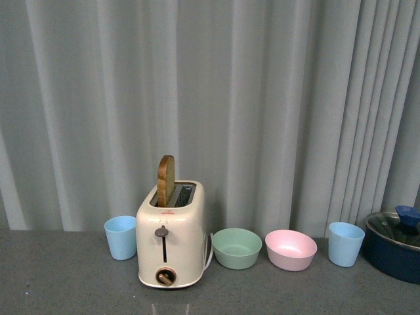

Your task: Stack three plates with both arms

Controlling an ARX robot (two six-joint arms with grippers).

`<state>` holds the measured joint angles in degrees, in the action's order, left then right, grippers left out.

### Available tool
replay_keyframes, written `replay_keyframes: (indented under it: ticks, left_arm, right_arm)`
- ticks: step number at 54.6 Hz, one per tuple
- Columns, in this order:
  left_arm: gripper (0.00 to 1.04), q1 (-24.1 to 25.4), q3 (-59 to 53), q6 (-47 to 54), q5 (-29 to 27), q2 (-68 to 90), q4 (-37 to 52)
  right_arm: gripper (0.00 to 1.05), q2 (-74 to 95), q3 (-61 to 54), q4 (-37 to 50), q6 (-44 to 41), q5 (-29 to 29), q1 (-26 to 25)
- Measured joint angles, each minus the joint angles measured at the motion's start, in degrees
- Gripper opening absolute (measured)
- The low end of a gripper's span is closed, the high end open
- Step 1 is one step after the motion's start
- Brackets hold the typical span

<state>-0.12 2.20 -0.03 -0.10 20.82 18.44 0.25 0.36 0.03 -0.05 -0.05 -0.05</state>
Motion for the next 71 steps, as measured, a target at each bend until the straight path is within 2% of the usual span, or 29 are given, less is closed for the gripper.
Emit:
replay_keyframes:
  ticks: [32, 38, 51, 71]
  left_arm:
    - [0.04, 0.0, -0.6, 0.0, 0.1, -10.8, -8.2]
    - [0.04, 0.0, -0.6, 0.0, 0.1, -19.0, -18.0]
    - [0.04, 0.0, -0.6, 0.0, 0.1, -20.6, -18.4]
    - [0.75, 0.0, -0.6, -0.1, 0.1, -20.6, -18.4]
  right_arm:
    - [0.97, 0.0, 0.0, 0.0, 0.0, 0.0, 0.0]
    - [0.97, 0.0, 0.0, 0.0, 0.0, 0.0, 0.0]
    - [0.97, 0.0, 0.0, 0.0, 0.0, 0.0, 0.0]
    - [0.97, 0.0, 0.0, 0.0, 0.0, 0.0, 0.0]
